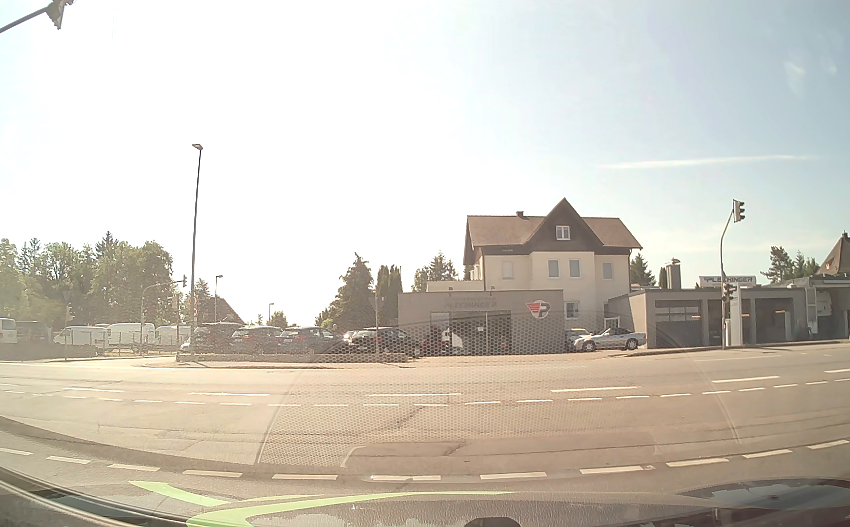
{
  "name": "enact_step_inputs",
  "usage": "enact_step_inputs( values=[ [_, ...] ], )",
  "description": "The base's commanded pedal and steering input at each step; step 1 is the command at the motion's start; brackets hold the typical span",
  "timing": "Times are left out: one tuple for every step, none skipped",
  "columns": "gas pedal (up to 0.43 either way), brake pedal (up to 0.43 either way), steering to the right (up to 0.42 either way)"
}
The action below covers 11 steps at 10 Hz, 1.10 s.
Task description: Follow the waypoints while adhering to traffic rules and regulations
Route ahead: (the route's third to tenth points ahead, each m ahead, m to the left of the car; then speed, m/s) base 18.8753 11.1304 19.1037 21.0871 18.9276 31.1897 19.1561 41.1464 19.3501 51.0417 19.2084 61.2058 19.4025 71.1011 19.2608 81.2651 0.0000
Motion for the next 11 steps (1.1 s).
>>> enact_step_inputs(
  values=[
    [0.110, 0.000, -0.004],
    [0.228, 0.000, -0.005],
    [0.248, 0.000, -0.009],
    [0.287, 0.000, -0.011],
    [0.319, 0.000, -0.014],
    [0.350, 0.000, -0.016],
    [0.370, 0.000, -0.021],
    [0.370, 0.000, -0.030],
    [0.370, 0.000, -0.039],
    [0.409, 0.000, -0.048],
    [0.429, 0.000, -0.057]
  ],
)
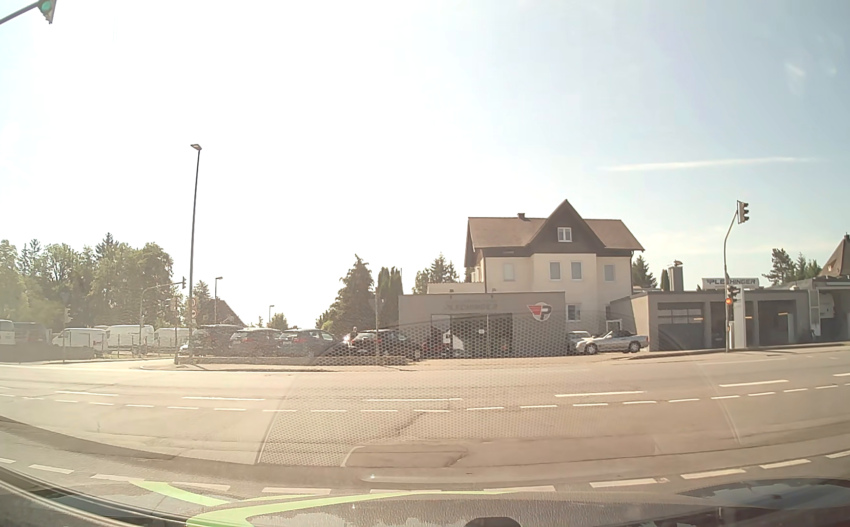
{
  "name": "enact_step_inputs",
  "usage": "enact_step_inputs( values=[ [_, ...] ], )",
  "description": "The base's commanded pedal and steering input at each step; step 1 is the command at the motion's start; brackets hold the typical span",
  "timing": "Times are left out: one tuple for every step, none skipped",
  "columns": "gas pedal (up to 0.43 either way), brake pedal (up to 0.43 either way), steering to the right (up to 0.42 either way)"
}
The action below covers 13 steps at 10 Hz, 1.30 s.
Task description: Follow the waypoints while adhering to traffic rules and regulations
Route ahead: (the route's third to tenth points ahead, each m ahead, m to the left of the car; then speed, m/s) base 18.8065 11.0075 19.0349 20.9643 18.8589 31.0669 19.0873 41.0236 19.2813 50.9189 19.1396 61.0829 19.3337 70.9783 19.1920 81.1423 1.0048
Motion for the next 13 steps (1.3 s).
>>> enact_step_inputs(
  values=[
    [0.441, 0.000, -0.064],
    [0.441, 0.000, -0.073],
    [0.441, 0.000, -0.080],
    [0.441, 0.000, -0.084],
    [0.441, 0.000, -0.087],
    [0.441, 0.000, -0.091],
    [0.441, 0.000, -0.096],
    [0.441, 0.000, -0.102],
    [0.441, 0.000, -0.108],
    [0.441, 0.000, -0.114],
    [0.441, 0.000, -0.120],
    [0.441, 0.000, -0.131],
    [0.441, 0.000, -0.147]
  ],
)
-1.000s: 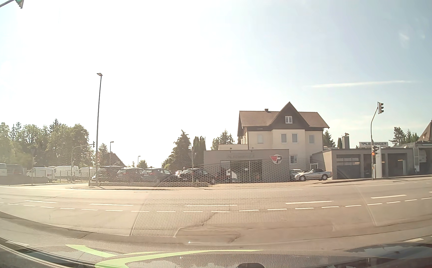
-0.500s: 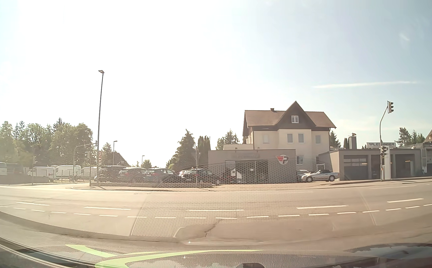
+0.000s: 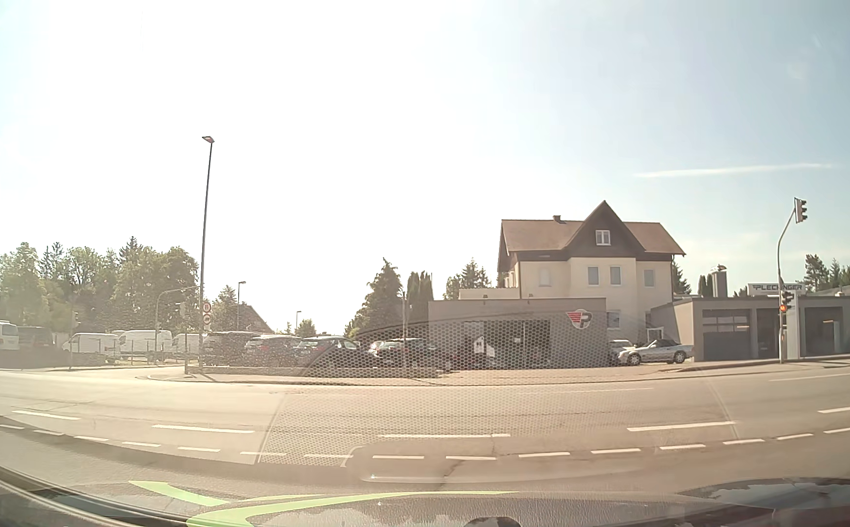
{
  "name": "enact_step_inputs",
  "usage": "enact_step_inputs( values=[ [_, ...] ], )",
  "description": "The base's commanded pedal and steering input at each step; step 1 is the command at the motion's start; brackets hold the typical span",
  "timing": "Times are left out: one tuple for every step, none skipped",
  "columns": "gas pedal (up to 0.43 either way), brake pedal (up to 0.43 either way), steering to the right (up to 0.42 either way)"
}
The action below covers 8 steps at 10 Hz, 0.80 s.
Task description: Follow the waypoints while adhering to traffic rules and regulations
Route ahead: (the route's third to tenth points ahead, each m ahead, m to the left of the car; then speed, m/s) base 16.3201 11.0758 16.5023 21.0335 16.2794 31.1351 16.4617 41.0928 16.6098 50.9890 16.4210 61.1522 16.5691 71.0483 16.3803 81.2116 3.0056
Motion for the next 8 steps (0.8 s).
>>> enact_step_inputs(
  values=[
    [0.441, 0.000, -0.164],
    [0.441, 0.000, -0.180],
    [0.441, 0.000, -0.194],
    [0.441, 0.000, -0.208],
    [0.441, 0.000, -0.220],
    [0.441, 0.000, -0.228],
    [0.441, 0.000, -0.244],
    [0.429, 0.000, -0.263]
  ],
)
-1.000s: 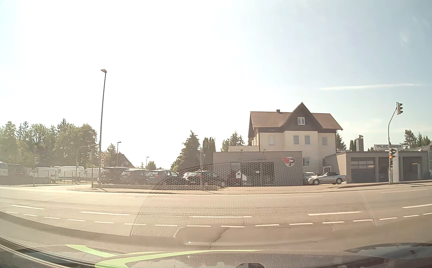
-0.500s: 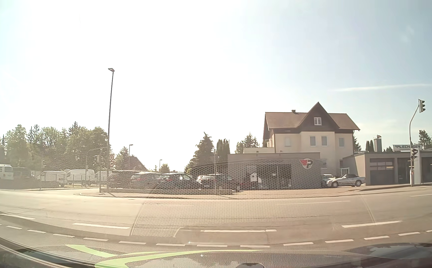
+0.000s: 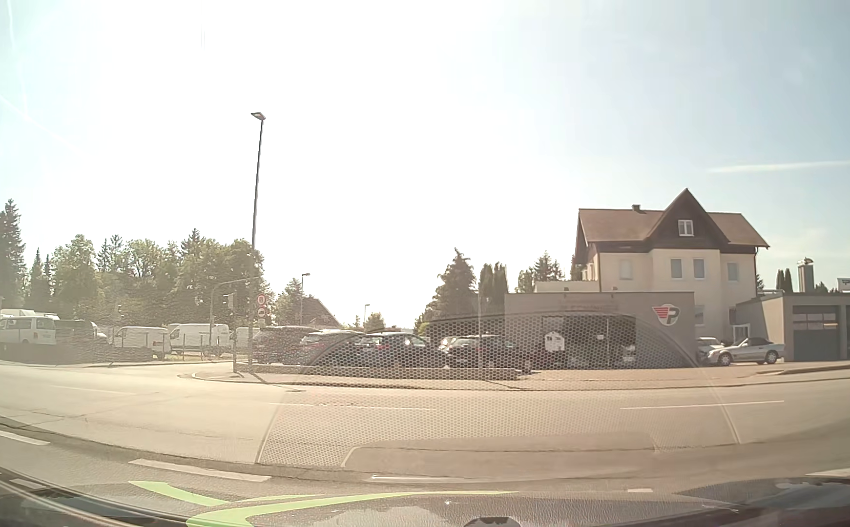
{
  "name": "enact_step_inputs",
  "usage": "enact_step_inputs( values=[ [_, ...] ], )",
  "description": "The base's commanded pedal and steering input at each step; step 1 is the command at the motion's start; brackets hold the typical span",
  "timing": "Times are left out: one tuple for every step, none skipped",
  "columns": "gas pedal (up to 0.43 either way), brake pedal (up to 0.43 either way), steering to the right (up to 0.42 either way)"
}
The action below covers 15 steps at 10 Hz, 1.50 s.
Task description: Follow the waypoints while adhering to traffic rules and regulations
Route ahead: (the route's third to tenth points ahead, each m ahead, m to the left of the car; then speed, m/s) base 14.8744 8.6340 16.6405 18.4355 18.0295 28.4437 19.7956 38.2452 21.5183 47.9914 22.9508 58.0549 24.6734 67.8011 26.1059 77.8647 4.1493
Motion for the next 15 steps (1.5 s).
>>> enact_step_inputs(
  values=[
    [0.429, 0.000, -0.277],
    [0.429, 0.000, -0.287],
    [0.421, 0.000, -0.294],
    [0.421, 0.000, -0.297],
    [0.409, 0.000, -0.300],
    [0.398, 0.000, -0.303],
    [0.378, 0.000, -0.306],
    [0.299, 0.000, -0.308],
    [0.268, 0.000, -0.308],
    [0.268, 0.000, -0.312],
    [0.268, 0.000, -0.316],
    [0.268, 0.000, -0.319],
    [0.268, 0.000, -0.319],
    [0.268, 0.000, -0.316],
    [0.268, 0.000, -0.313]
  ],
)
